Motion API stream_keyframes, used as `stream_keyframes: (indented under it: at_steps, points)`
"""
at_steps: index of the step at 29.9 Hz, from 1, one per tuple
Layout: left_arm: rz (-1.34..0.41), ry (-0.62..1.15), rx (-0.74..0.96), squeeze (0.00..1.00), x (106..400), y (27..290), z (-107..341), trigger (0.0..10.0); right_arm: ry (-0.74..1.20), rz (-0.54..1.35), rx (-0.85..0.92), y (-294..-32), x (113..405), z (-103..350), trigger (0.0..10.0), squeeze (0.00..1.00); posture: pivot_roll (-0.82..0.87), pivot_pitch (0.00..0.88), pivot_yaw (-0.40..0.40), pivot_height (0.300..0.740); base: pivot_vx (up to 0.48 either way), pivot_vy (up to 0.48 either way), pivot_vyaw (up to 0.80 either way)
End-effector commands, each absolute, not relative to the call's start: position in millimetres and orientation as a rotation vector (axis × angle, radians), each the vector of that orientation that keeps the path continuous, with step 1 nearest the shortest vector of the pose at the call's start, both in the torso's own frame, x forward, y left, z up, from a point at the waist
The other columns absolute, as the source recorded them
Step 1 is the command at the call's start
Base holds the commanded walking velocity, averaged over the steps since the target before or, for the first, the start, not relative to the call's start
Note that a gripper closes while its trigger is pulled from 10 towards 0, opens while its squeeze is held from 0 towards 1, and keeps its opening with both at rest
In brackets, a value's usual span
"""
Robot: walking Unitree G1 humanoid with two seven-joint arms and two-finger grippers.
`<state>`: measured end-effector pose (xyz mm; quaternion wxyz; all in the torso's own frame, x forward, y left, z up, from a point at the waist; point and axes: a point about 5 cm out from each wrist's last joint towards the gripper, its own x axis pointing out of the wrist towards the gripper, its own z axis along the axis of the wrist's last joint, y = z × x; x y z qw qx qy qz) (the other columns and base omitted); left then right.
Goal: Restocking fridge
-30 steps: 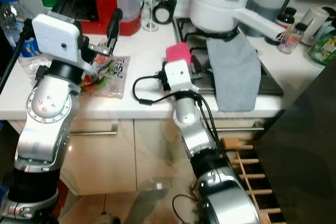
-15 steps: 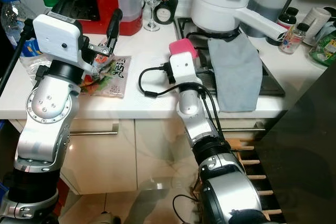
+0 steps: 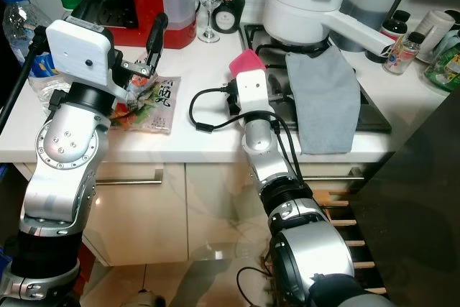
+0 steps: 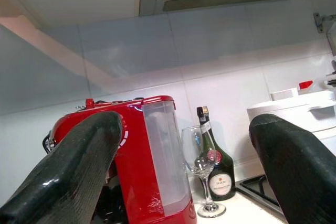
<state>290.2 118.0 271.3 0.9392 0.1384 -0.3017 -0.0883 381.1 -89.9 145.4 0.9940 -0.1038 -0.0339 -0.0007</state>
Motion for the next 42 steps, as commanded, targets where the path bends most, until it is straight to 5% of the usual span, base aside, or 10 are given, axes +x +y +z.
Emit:
stream_keyframes:
  at_steps: [1, 6, 7, 21, 42]
  points:
    - [-0.188, -0.61, 0.295, 0.0, 289, 116, 270, 10.0, -0.045, -0.017, -0.2, -96, 385, 146, 10.0, 0.0, 0.14, 0.0, -0.075, 0.74, 0.0, 0.0, 0.0]
    - [-0.188, -0.611, 0.298, 0.0, 290, 116, 270, 10.0, -0.028, 0.008, -0.217, -95, 387, 147, 10.0, 0.0, 0.15, 0.0, -0.076, 0.74, 0.0, 0.0, 0.0]
    - [-0.188, -0.612, 0.299, 0.0, 290, 116, 270, 10.0, -0.03, 0.014, -0.215, -95, 387, 147, 0.0, 0.0, 0.15, 0.0, -0.077, 0.74, 0.0, 0.0, 0.0]
    - [-0.186, -0.614, 0.303, 0.0, 292, 117, 272, 10.0, -0.037, 0.033, -0.117, -90, 387, 150, 0.0, 0.0, 0.15, 0.0, -0.076, 0.74, 0.0, 0.0, 0.0]
    - [-0.186, -0.622, 0.303, 0.0, 296, 114, 273, 10.0, -0.076, 0.121, 0.286, -54, 383, 179, 0.0, 0.0, 0.13, 0.0, -0.075, 0.74, 0.0, 0.0, 0.0]
